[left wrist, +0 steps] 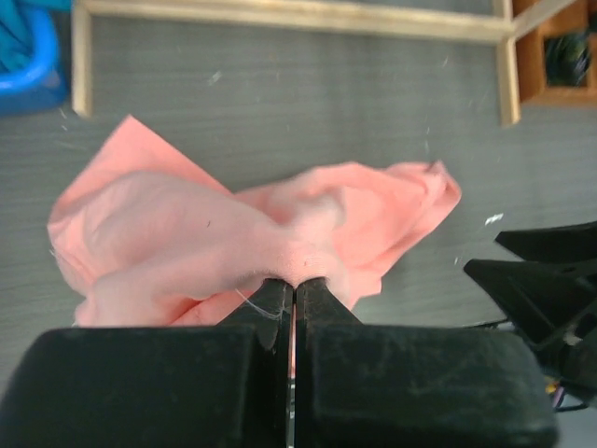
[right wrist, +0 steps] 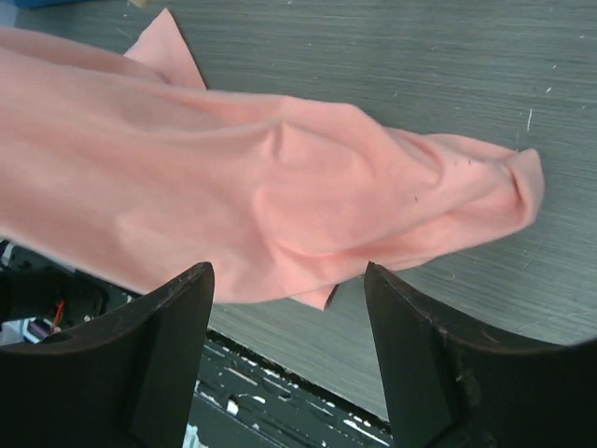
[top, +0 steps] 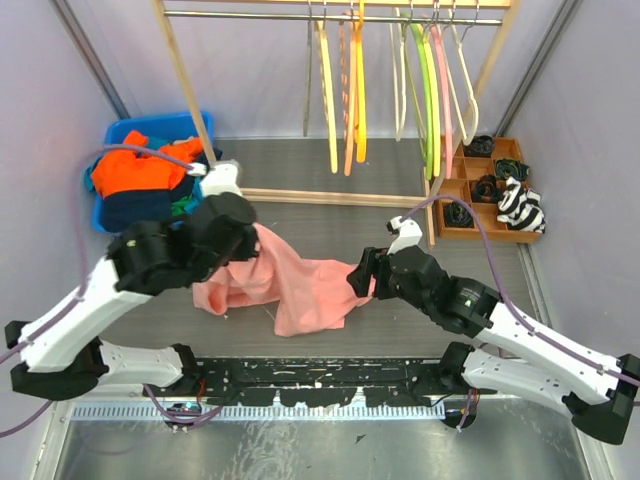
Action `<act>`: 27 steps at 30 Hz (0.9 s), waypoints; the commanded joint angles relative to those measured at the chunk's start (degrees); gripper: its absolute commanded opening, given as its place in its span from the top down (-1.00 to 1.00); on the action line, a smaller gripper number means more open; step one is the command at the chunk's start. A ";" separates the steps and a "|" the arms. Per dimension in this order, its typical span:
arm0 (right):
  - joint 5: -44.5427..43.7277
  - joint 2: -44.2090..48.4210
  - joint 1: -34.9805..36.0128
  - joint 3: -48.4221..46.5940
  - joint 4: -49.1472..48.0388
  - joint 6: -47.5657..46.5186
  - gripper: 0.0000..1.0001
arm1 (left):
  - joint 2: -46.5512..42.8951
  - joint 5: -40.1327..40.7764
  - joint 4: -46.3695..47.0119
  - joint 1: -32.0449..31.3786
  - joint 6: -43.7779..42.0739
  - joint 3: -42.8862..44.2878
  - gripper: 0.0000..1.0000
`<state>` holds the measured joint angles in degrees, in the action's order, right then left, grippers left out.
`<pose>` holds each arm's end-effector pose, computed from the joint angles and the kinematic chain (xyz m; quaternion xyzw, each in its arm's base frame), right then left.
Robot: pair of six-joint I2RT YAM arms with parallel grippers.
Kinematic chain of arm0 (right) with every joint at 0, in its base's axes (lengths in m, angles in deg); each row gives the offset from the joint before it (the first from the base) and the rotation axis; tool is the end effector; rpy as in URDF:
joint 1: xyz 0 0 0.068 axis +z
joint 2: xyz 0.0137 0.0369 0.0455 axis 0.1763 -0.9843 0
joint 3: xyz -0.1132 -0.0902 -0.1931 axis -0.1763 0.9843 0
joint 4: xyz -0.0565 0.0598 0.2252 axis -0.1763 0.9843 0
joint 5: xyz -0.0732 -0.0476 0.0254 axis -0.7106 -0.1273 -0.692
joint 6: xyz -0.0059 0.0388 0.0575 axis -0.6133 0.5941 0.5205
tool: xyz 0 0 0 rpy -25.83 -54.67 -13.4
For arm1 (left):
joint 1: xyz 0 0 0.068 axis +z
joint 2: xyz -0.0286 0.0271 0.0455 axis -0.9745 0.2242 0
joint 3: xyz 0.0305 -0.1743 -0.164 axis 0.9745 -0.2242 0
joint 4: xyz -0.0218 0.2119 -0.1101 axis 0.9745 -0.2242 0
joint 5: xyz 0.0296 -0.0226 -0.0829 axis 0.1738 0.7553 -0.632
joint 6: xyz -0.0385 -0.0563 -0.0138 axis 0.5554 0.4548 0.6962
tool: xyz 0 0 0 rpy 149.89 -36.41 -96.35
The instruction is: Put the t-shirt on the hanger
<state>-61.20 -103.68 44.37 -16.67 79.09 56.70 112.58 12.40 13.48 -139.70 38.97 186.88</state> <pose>0.1259 0.1475 0.2712 -0.0524 0.8674 0.2533 0.4251 0.1141 -0.1441 0.4130 -0.0009 0.8712 -0.1359 0.4717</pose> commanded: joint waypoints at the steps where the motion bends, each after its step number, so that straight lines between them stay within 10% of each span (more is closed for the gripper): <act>1: 3.69 5.22 -0.16 0.63 -1.94 1.43 -0.43 | 1.57 -7.32 10.53 0.10 0.69 -6.90 1.00; 27: 0.48 25.11 -0.12 4.98 4.42 5.87 -0.22 | 35.37 -24.11 39.82 -2.27 -3.72 -4.50 1.00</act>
<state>-56.83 -79.65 44.37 -9.58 81.37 61.79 145.12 -9.08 45.92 -141.03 36.67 180.48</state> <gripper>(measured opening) 0.611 0.012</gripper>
